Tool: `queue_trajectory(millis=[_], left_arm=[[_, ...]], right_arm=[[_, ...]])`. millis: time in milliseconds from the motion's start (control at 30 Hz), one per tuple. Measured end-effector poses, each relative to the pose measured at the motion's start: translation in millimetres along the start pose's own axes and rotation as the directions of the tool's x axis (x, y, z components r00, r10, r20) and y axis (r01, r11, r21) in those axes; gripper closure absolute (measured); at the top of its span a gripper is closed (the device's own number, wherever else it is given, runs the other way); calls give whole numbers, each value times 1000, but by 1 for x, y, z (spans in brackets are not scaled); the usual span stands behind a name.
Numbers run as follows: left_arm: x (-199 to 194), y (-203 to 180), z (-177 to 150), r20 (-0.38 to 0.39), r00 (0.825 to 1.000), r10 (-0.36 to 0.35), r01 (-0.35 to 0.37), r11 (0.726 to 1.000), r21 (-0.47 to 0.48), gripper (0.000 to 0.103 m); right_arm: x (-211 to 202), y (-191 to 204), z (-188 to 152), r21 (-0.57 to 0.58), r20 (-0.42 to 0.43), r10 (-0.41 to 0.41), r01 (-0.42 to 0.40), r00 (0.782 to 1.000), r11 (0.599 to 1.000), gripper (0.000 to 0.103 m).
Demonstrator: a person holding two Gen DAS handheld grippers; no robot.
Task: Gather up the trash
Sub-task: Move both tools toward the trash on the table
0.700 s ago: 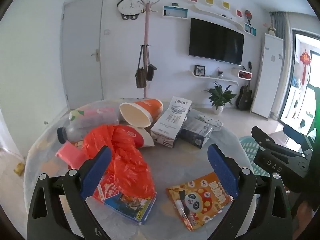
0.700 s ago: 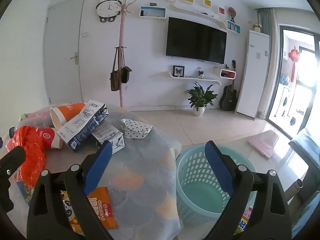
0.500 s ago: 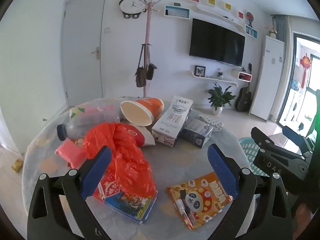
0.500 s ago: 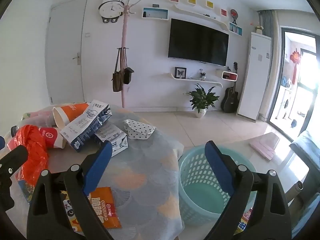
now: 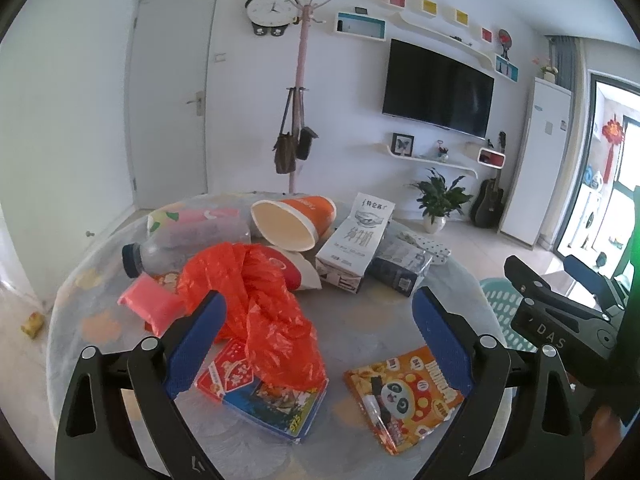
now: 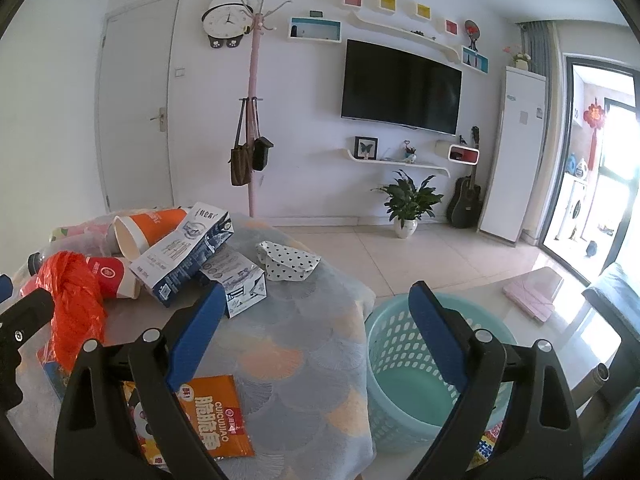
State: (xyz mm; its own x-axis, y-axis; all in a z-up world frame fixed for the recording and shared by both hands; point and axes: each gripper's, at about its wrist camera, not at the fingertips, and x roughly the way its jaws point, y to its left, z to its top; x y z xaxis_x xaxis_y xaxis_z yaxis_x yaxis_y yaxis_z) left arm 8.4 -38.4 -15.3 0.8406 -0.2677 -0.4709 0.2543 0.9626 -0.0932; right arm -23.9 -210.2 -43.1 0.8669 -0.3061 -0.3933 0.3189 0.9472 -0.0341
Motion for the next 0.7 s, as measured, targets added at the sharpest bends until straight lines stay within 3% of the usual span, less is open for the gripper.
queue_trajectory(millis=[200,433,500,567,633,700], left_arm=[[-6,10,-3,7,1000,30,-30,1000,-3,12],[-13,65,-10,-45,997,61,-65,993,-99,12],[-8,72,-11,-75,996,52,-61,992,-111,12],[1,74,-9,-108,994,20,-34,991,-128,13],[15,70,-4,-143,990,-21,1,991,-137,13],[27,66,3,-159,987,-2,-17,993,-114,15]], right_arm=[[-1,0,-1,-9,-4,12,-12,1000,1000,15],[2,1,-8,-19,-19,67,-68,998,998,15],[4,6,-11,-31,-23,85,-85,996,996,27],[6,12,-13,-53,-34,107,-109,994,993,48],[8,15,-15,-72,-60,131,-135,990,988,57],[9,15,-17,-90,-91,142,-150,986,985,59]])
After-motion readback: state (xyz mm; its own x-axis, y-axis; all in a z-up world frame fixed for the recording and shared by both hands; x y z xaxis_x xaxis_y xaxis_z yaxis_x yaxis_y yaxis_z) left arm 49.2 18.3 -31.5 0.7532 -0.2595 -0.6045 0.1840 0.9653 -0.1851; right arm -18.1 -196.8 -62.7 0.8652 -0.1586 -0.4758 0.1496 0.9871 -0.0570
